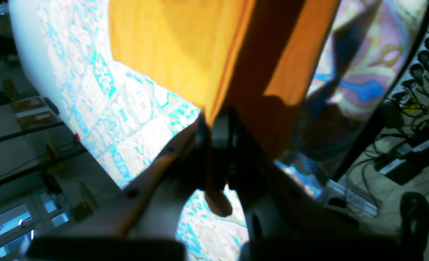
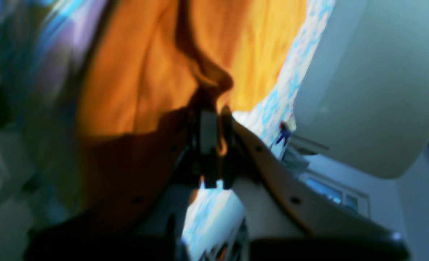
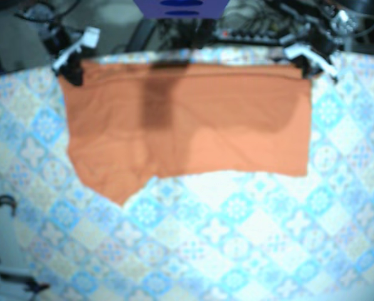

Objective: Fold the T-shirt properly

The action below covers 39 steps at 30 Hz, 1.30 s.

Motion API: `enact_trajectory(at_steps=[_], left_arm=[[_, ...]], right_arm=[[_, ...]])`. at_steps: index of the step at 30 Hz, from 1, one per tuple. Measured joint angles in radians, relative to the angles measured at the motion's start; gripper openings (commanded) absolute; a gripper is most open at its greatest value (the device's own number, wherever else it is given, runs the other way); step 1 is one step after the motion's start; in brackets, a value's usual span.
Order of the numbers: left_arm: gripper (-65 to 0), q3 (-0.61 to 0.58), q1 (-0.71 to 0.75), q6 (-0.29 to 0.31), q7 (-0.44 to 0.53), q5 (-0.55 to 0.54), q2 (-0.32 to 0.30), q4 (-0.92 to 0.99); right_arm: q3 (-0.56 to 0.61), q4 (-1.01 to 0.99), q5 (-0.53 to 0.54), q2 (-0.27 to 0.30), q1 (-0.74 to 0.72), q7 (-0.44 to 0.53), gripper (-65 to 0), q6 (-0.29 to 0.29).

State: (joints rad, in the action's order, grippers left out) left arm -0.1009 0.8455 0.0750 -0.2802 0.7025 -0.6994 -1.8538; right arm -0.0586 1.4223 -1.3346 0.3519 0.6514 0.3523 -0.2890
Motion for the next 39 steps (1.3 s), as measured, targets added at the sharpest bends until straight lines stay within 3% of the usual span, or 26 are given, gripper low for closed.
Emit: enact_trajectory(at_steps=[7,16,20,39], left_arm=[[-65.0,0.003,0.0,0.003,-0.005,0.0,0.001,0.052],[-65.0,-0.002,-0.051,0.01,-0.008,-0.001,0.002,0.065],[-65.0,-0.002,-0.107,0.004,0.004,0.0,0.026,0.085],[-65.0,-0.002,-0.145,0.006,-0.003,0.0,0.026,0.121]], right_arm=[[0.072,0.001,0.0,0.0,-0.037,-0.001,-65.0,0.001],[0.072,-0.006,0.0,0.001,-0.062,-0.004,-65.0,0.001],[0.072,-0.006,0.0,0.001,-0.077,-0.006,-65.0,0.061],[0.133,-0.044,0.0,0.003,-0.127,-0.008,-65.0,0.081]])
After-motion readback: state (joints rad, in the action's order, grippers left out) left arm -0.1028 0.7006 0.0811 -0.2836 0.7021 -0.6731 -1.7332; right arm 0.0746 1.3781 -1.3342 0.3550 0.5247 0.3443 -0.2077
